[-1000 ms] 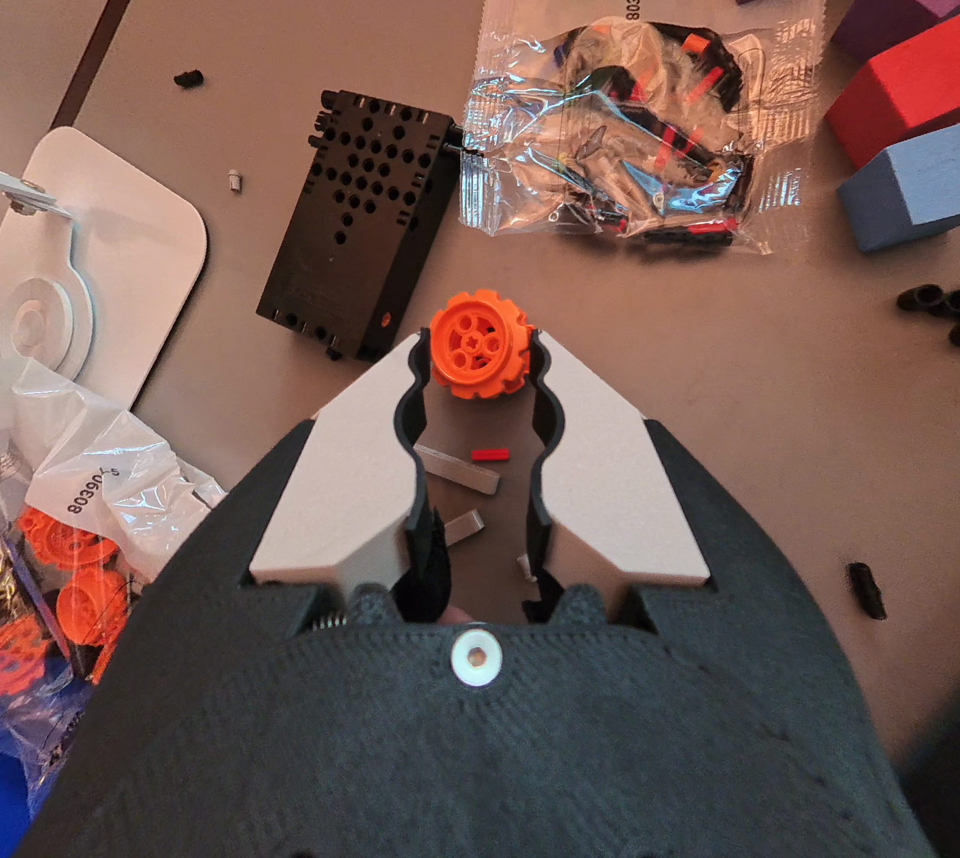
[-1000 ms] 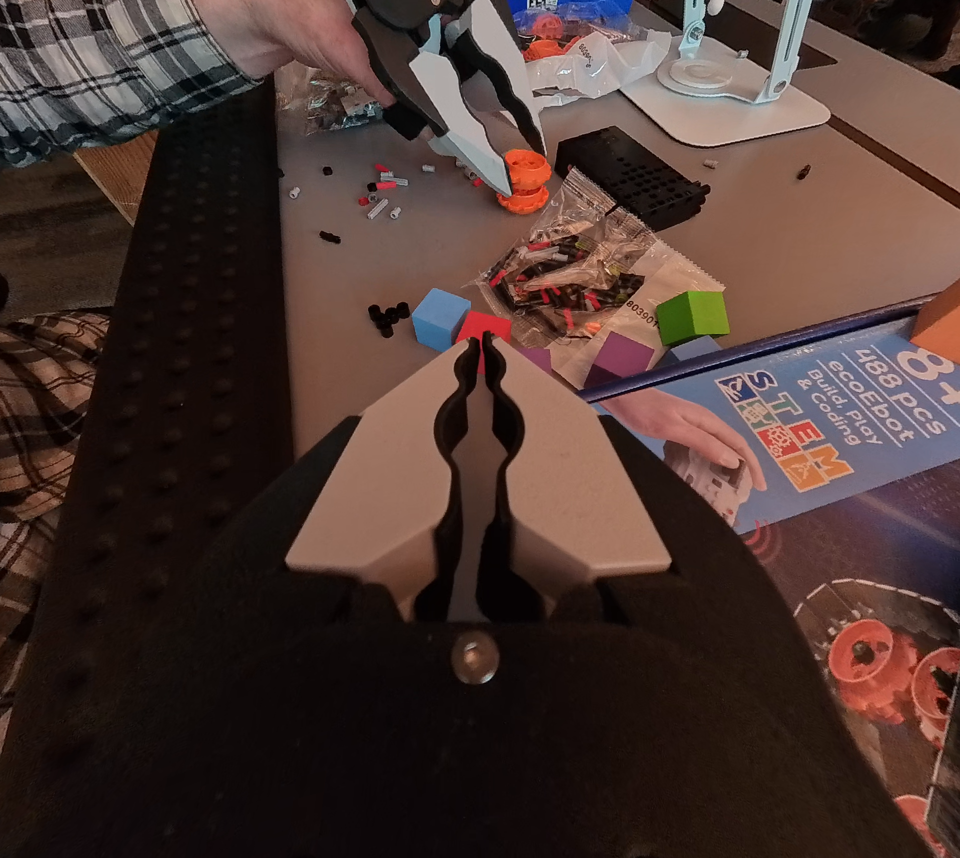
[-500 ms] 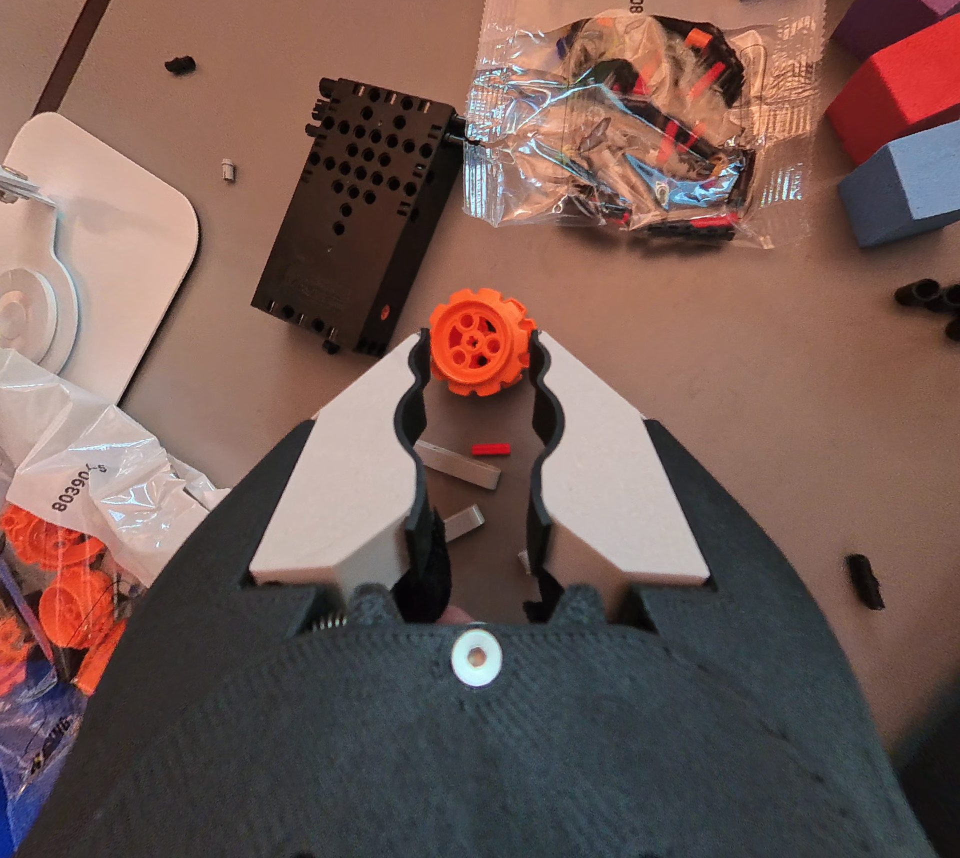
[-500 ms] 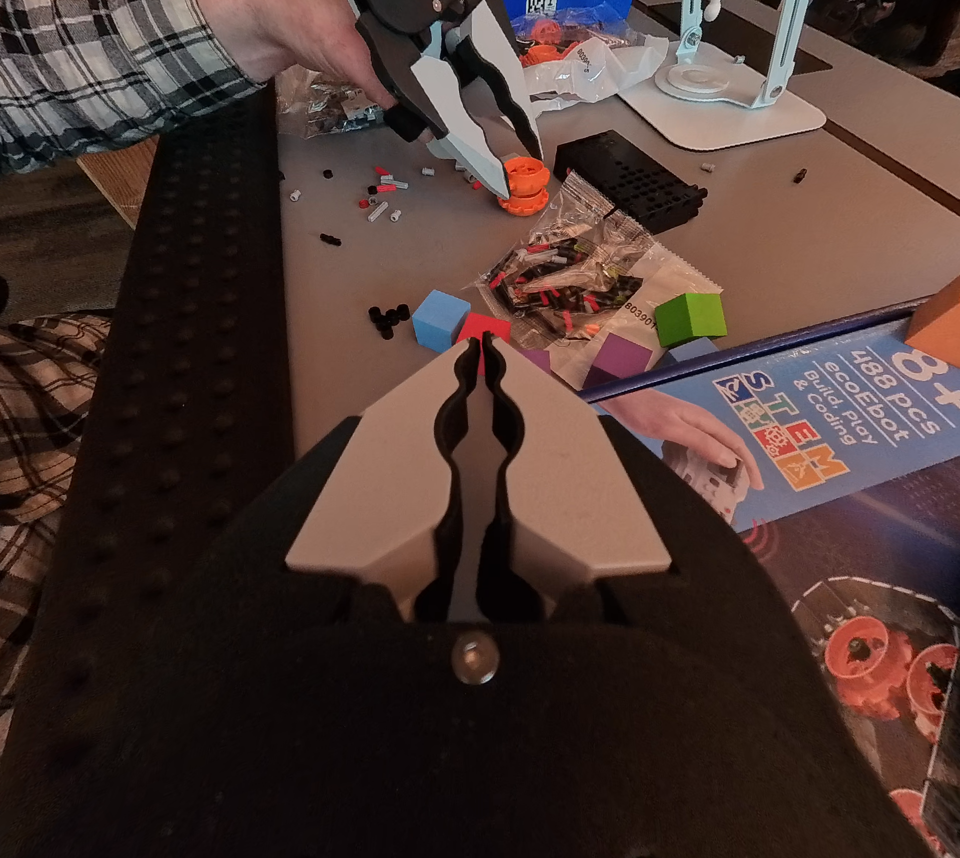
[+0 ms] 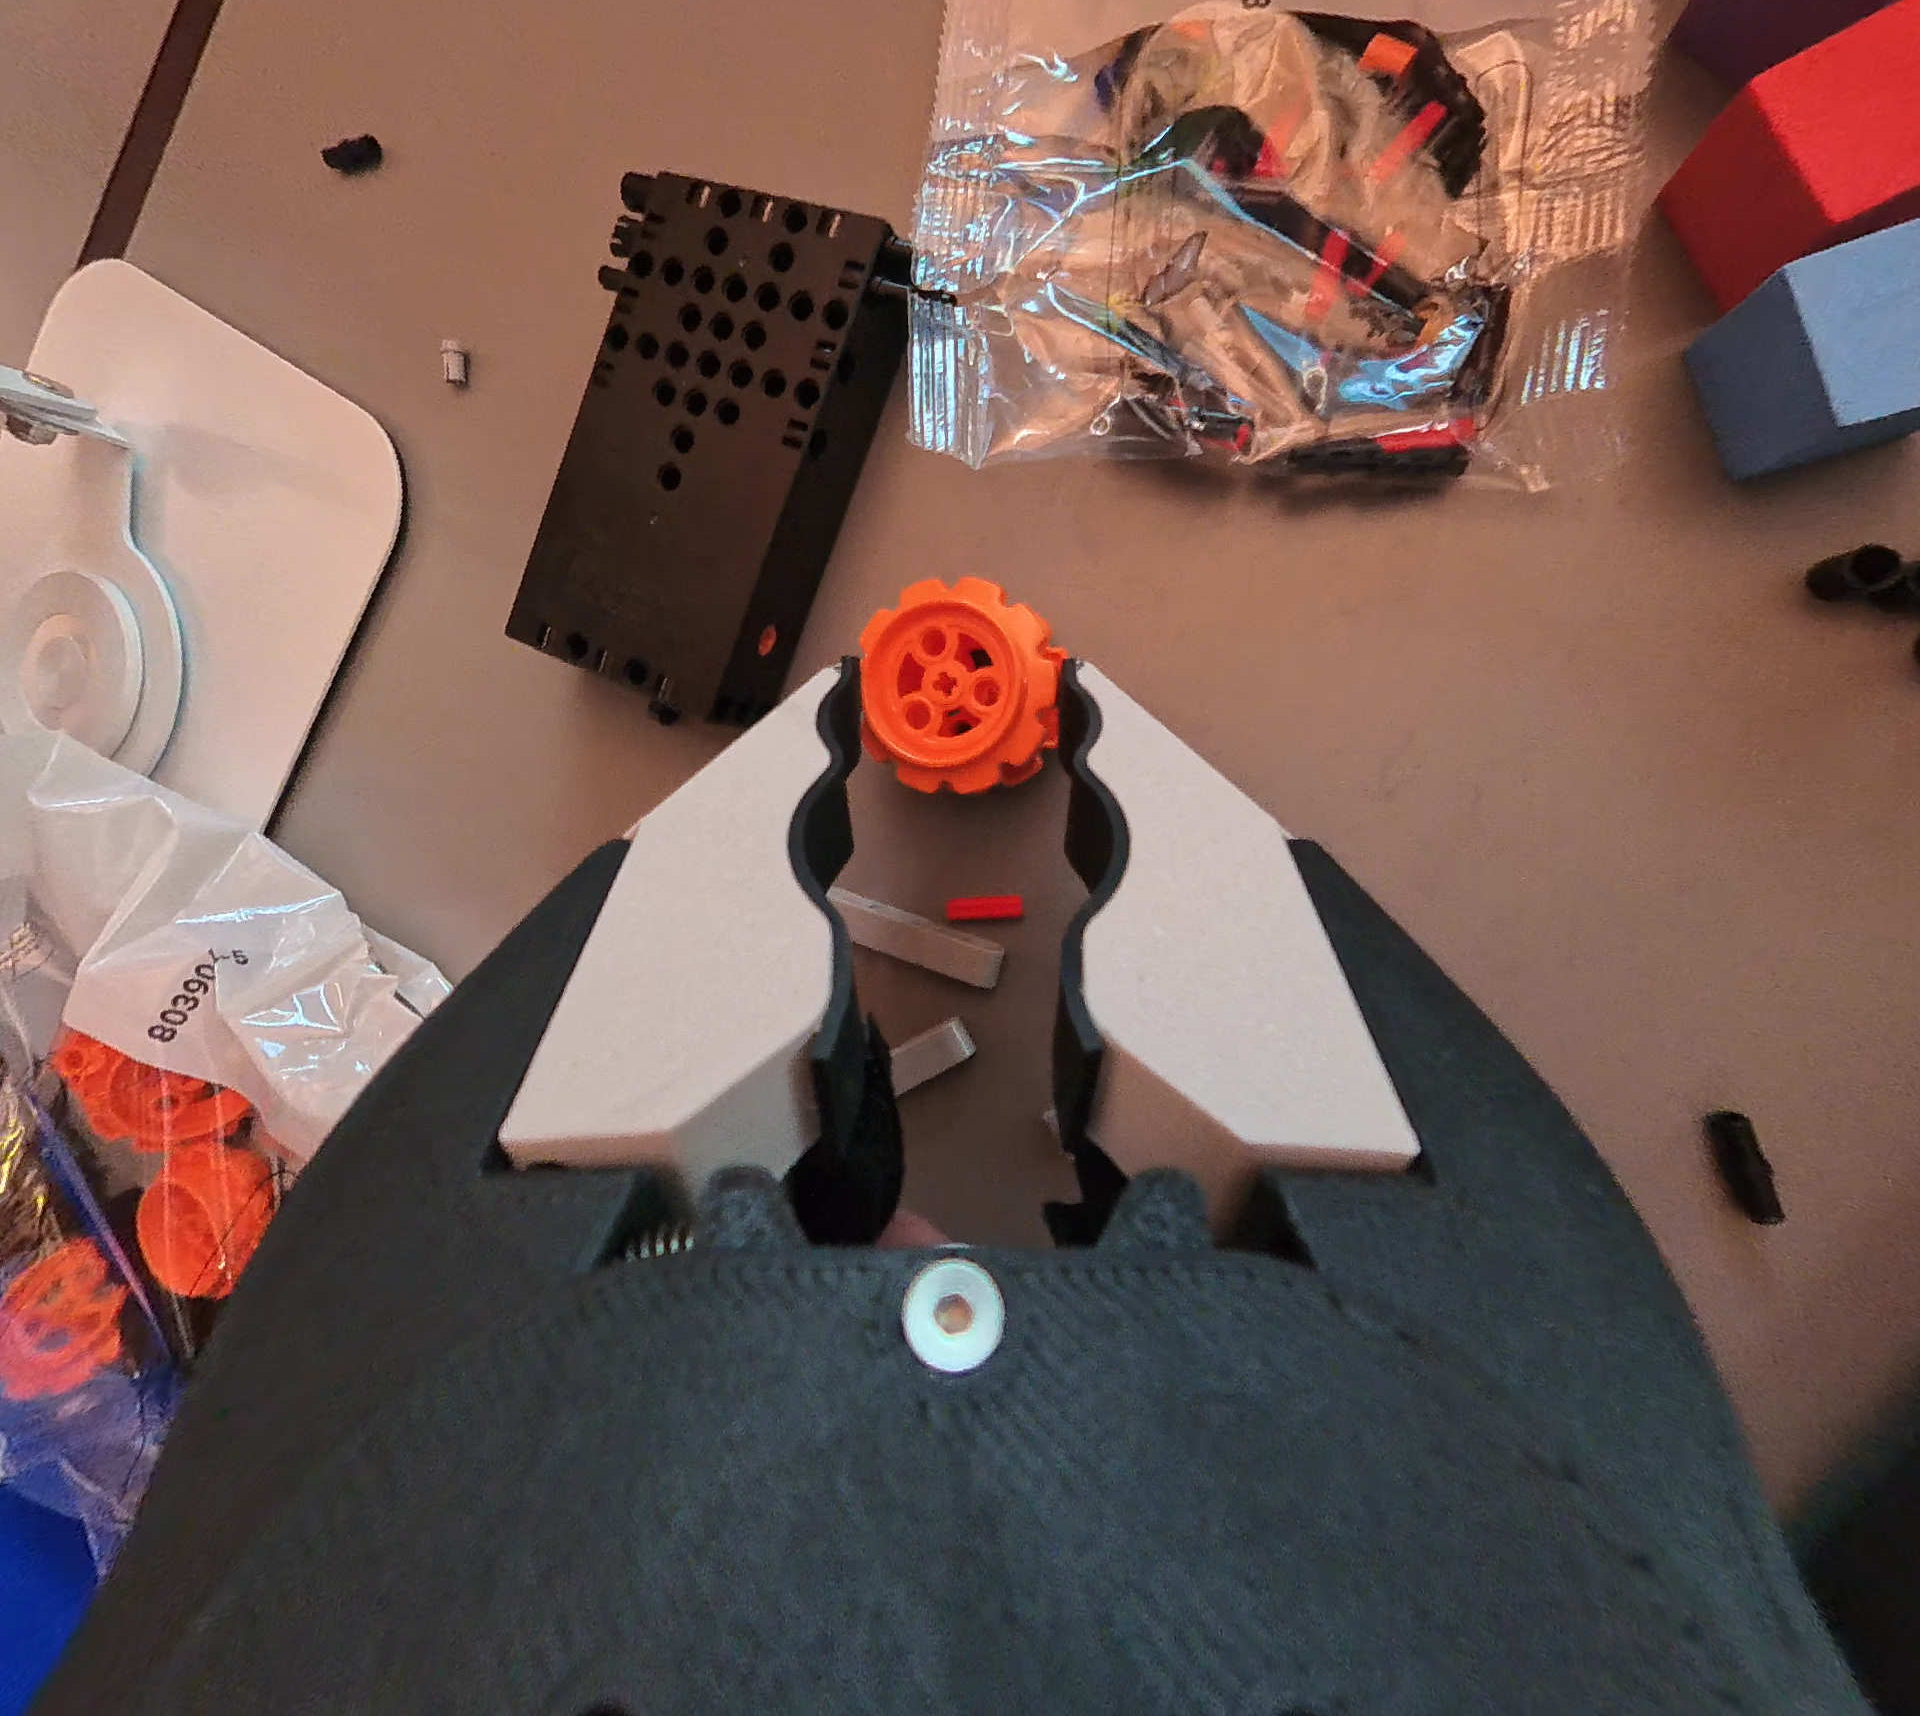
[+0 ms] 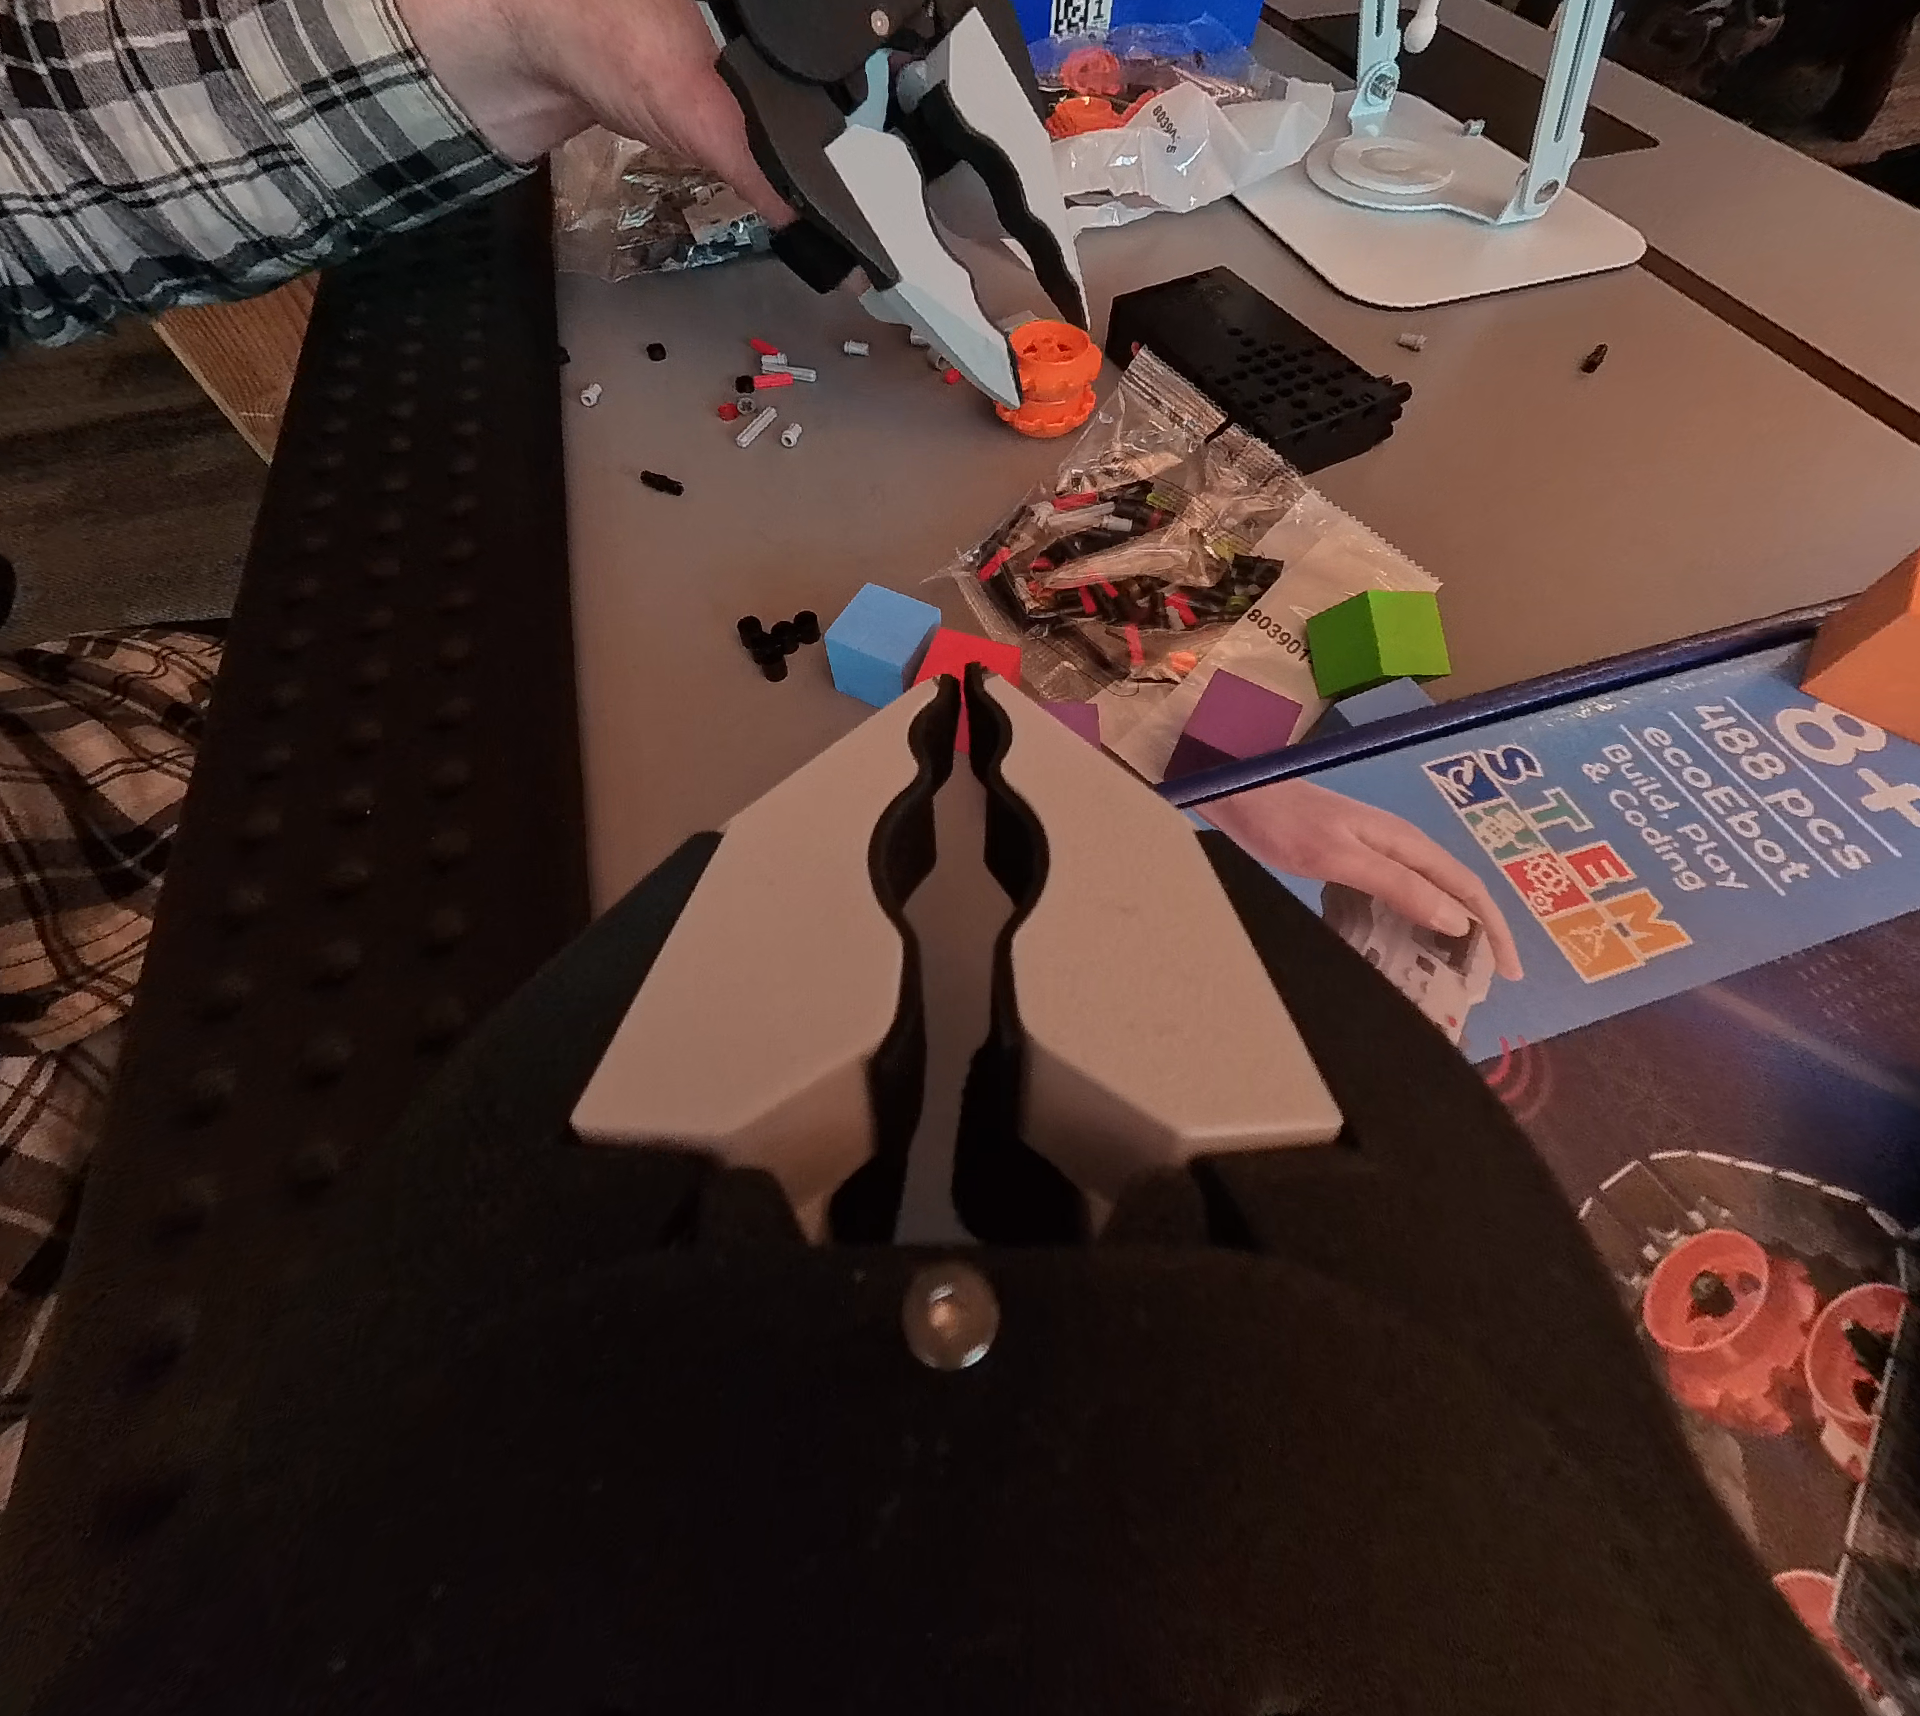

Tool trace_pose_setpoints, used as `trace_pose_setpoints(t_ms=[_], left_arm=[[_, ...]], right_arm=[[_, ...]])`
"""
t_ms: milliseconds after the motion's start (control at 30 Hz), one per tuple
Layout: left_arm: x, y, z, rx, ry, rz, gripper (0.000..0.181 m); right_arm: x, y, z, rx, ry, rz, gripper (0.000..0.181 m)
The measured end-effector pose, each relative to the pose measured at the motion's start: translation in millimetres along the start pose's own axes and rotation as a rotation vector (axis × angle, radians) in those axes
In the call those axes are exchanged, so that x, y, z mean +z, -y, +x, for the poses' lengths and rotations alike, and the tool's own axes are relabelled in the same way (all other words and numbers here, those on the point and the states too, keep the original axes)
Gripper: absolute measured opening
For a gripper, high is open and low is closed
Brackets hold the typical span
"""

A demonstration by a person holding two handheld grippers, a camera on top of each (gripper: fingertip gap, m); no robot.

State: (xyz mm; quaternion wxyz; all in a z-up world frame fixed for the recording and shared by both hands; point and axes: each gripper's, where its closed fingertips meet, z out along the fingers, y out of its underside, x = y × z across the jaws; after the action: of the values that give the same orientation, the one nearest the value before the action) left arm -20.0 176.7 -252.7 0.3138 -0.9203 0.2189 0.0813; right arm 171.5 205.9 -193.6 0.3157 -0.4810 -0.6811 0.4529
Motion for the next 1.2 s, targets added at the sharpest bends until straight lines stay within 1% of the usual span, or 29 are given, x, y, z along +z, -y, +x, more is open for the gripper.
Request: trace_pose_setpoints(t_ms=[233, 433, 567, 700, 767, 933, 1000, 1067, 1200], left_arm=[[-2.7, 2.3, 1.0, -0.010, -0.006, 0.017, 0.040], [-12.0, 8.3, 2.4, -0.005, 0.006, 0.036, 0.044], [-3.6, 0.9, 1.4, 0.000, 0.008, -0.009, 0.042], [-2.6, 0.6, 1.0, -0.014, 0.004, 0.000, 0.036], [-3.3, 0.7, 1.7, -0.011, 0.003, -0.002, 0.036], [-6.1, 1.4, 0.0, -0.011, 0.010, 0.000, 0.044], [-12.3, 8.1, -1.0, -0.010, 0.030, 0.030, 0.045], [-21.0, 20.8, 13.4, 0.006, -0.004, 0.066, 0.046], [-33.6, 49.2, 78.3, 0.058, -0.165, 0.121, 0.050]], right_arm=[[-0.2, 0.5, -0.3, -0.001, 0.001, 0.002, 0.000], [-1.2, 1.7, 0.2, 0.000, -0.002, 0.009, 0.000], [-0.6, 1.1, -0.4, -0.002, -0.001, 0.004, 0.000], [-1.6, 1.6, 0.3, 0.001, -0.003, 0.010, 0.000], [-1.3, 1.8, -0.1, 0.000, -0.002, 0.010, 0.000], [-0.9, 1.6, -0.4, -0.002, -0.002, 0.007, 0.000], [-1.4, 1.9, 0.0, -0.001, -0.004, 0.010, 0.000], [-1.6, 1.8, 0.6, 0.000, -0.006, 0.010, 0.000], [-0.9, 1.1, 0.3, 0.000, -0.004, 0.006, 0.000]])
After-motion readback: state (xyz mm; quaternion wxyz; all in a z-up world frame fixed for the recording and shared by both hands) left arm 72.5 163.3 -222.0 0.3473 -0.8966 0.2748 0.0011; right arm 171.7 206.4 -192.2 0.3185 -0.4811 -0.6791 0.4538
